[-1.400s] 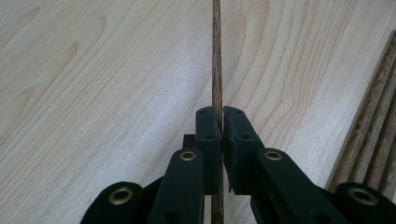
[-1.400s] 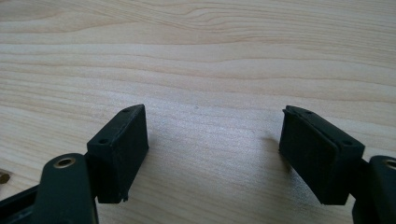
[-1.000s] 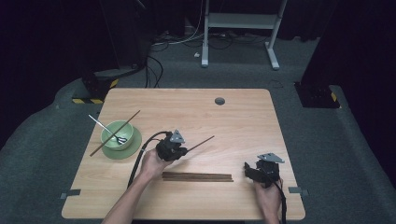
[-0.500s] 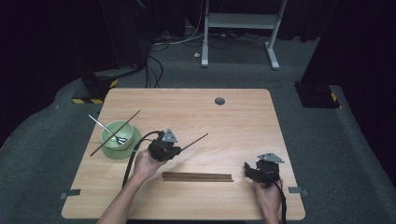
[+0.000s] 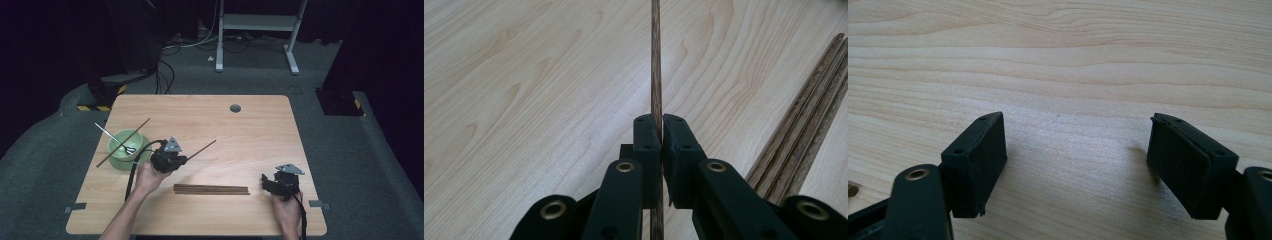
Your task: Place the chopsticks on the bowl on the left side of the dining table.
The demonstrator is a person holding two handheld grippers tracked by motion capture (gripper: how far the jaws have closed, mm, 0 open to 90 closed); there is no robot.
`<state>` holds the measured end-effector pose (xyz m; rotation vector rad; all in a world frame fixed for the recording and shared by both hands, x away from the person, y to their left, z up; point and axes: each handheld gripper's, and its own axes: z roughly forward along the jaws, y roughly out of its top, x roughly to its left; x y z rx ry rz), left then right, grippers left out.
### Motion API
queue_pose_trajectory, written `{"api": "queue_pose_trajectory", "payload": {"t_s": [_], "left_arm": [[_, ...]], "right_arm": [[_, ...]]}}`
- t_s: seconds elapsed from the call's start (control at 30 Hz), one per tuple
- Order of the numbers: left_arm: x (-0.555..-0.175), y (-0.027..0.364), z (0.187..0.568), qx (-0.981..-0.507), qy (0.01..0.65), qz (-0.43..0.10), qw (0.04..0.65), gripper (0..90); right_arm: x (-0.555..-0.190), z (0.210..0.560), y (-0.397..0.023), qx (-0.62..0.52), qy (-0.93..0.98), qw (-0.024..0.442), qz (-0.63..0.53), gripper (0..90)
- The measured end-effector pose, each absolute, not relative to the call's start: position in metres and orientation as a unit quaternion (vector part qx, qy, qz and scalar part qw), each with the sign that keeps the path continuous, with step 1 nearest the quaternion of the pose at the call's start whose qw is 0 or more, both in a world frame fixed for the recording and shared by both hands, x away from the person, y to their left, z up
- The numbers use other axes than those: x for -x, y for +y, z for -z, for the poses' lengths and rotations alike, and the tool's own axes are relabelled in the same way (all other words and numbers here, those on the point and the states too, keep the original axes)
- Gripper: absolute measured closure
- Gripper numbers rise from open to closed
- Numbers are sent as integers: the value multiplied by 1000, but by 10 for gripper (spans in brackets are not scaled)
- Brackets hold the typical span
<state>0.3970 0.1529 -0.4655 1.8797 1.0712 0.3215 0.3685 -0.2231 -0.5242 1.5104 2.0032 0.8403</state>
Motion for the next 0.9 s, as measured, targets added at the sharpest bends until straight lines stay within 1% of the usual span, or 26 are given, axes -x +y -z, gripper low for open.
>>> {"api": "queue_pose_trajectory", "payload": {"t_s": [0.9], "left_arm": [[-388,176,452,-747,451,-149,465,847]], "right_arm": [[-368,524,-223,-553,734,245,-308,232]]}}
